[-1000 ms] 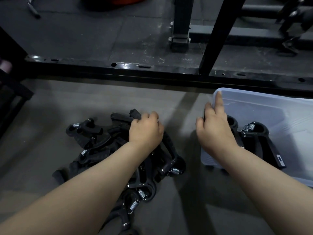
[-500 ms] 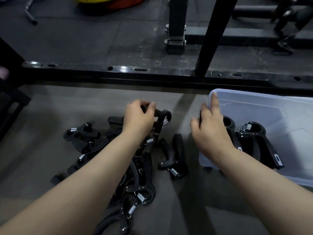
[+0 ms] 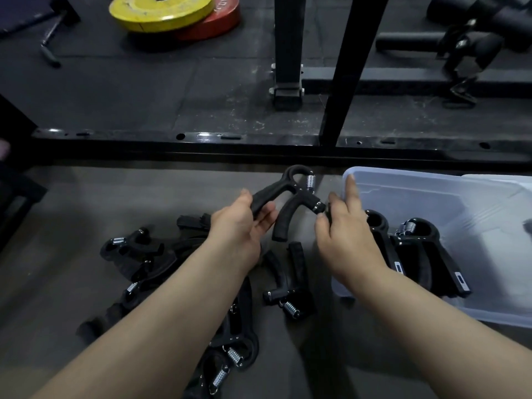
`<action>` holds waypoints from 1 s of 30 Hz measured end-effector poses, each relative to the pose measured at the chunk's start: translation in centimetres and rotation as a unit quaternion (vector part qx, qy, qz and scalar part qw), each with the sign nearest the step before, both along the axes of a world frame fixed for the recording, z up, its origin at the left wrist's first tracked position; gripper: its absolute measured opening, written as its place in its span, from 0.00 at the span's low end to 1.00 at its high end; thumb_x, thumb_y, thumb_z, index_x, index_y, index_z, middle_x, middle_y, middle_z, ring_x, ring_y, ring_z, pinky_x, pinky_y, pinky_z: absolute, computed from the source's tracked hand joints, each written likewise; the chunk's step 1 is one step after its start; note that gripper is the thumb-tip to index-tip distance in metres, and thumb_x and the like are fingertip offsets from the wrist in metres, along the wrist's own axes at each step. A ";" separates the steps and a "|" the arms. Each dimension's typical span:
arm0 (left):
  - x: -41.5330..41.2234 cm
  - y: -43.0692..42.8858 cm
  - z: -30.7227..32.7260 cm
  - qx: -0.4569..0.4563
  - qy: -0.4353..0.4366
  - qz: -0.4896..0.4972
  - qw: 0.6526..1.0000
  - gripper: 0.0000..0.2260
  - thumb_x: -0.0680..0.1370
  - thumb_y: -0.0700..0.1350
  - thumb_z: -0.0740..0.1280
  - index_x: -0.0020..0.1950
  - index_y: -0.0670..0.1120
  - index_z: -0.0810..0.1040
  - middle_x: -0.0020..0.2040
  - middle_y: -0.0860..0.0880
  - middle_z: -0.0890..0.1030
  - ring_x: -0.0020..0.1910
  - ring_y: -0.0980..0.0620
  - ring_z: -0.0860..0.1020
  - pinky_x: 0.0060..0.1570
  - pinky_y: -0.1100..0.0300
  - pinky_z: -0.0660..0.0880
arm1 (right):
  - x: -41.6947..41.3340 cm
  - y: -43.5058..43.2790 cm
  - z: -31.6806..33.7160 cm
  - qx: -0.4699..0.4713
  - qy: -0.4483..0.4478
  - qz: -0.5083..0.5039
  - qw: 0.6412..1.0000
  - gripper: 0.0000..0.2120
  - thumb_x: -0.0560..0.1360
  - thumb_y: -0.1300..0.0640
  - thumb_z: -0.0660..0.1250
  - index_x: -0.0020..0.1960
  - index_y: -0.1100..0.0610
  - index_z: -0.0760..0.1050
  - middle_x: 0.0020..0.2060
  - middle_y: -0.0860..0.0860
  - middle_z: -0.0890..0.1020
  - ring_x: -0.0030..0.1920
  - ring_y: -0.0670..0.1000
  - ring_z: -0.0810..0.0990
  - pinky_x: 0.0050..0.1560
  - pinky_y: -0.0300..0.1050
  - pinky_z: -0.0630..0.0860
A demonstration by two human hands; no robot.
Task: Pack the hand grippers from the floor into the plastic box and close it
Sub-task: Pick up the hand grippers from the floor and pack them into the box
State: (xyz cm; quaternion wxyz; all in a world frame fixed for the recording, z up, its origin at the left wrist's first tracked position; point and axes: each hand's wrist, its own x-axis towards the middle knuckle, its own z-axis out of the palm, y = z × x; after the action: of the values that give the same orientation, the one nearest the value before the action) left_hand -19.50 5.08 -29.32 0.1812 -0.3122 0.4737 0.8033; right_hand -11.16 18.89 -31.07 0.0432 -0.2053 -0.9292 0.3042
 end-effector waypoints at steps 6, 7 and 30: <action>0.1 0.0 -0.6 -0.015 -0.011 0.025 1.000 0.09 0.82 0.46 0.64 0.51 0.39 0.73 0.34 0.43 0.78 0.24 0.53 0.78 0.27 0.61 0.77 | 0.1 0.0 -0.1 -0.012 0.001 0.001 1.000 0.24 0.82 0.49 0.54 0.75 0.57 0.62 0.79 0.45 0.40 0.75 0.53 0.58 0.71 0.51 0.63; 0.2 0.1 -0.4 -0.014 -0.007 0.024 1.000 0.10 0.82 0.46 0.63 0.51 0.38 0.73 0.34 0.43 0.78 0.25 0.53 0.78 0.28 0.60 0.78 | 0.1 0.0 -0.1 -0.016 0.001 0.000 1.000 0.24 0.82 0.48 0.54 0.75 0.56 0.62 0.79 0.44 0.40 0.76 0.53 0.57 0.71 0.51 0.63; 9.1 4.8 -0.6 -0.289 0.551 -0.260 0.738 0.17 0.75 0.36 0.71 0.62 0.41 0.76 0.61 0.50 0.77 0.64 0.57 0.74 0.65 0.63 0.69 | 3.4 3.7 4.6 -0.528 0.124 -0.129 0.830 0.15 0.81 0.56 0.63 0.54 0.69 0.77 0.47 0.67 0.83 0.47 0.62 0.84 0.53 0.56 0.80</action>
State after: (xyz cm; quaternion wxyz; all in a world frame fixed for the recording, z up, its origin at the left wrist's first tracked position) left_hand -10.39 9.85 -29.88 -0.0089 0.2830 0.7632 0.5808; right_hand -7.79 22.58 -26.50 0.0823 -0.2756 -0.5790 0.7629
